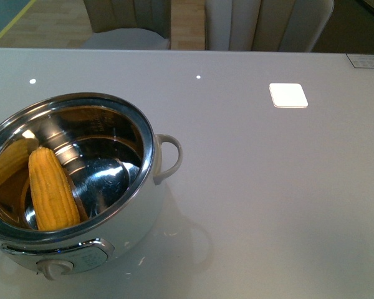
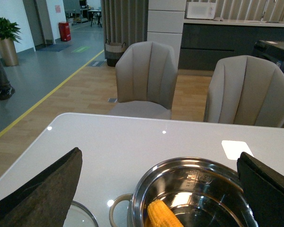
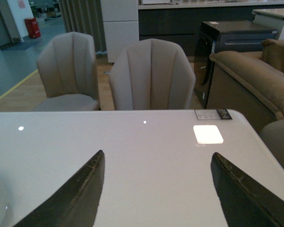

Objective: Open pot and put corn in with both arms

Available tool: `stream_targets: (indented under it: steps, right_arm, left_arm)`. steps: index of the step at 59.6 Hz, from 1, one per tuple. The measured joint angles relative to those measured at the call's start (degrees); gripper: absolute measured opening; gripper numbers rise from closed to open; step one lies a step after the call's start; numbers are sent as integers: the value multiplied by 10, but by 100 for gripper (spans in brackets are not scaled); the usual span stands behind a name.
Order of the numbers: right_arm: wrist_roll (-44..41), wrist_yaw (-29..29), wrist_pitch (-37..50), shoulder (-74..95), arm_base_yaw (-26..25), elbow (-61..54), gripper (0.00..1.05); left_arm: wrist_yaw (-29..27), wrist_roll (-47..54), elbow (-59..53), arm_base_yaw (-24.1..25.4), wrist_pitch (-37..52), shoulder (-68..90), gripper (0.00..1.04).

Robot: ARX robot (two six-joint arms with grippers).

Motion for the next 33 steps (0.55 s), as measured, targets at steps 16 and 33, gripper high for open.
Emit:
stream_targets:
  steps: [16, 33]
  right_arm:
    - [0, 0, 0, 0, 0, 0, 96]
    - [0, 0, 0, 0, 0, 0, 96]
  left_arm:
    - [0, 0, 0, 0, 0, 0, 98]
    - [0, 0, 0, 0, 0, 0, 98]
